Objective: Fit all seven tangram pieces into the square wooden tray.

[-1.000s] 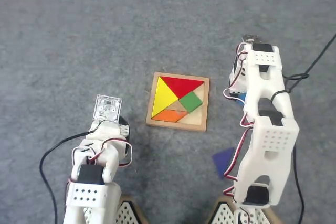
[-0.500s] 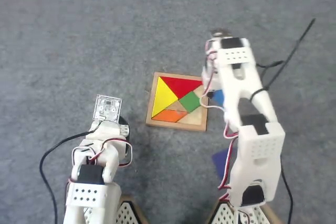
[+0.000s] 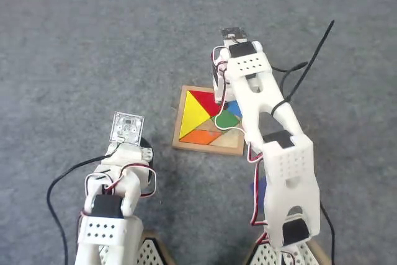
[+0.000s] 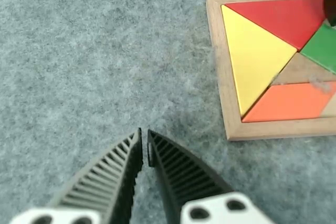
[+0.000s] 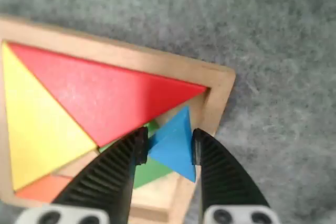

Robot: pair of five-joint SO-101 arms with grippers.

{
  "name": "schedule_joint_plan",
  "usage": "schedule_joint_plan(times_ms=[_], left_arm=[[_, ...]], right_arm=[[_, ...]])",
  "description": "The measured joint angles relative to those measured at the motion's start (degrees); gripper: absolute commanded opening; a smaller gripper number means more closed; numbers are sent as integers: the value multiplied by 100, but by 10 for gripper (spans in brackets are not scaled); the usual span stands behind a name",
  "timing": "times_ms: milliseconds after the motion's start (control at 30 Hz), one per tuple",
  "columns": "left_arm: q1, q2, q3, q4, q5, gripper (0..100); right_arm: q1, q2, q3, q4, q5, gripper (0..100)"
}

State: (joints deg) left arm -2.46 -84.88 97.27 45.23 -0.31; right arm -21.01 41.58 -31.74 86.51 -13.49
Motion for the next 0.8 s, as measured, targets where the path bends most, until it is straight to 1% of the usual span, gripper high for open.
schedule_joint_plan(times_ms=[133,300,433,533,700,800], left_arm=[[0,0,0,0,0,15],[0,0,0,0,0,15],[0,0,0,0,0,15],[0,0,0,0,0,15],[0,0,0,0,0,15],[0,0,0,0,0,15]], right_arm=[[0,158,-308,88,-167,85],[9,158,-378,105,-185,154],[0,167,-396,237,-185,154],[9,79,-396,457,-97,122],[18,-721,-299,642,18,114],[18,-1398,299,466,167,113]])
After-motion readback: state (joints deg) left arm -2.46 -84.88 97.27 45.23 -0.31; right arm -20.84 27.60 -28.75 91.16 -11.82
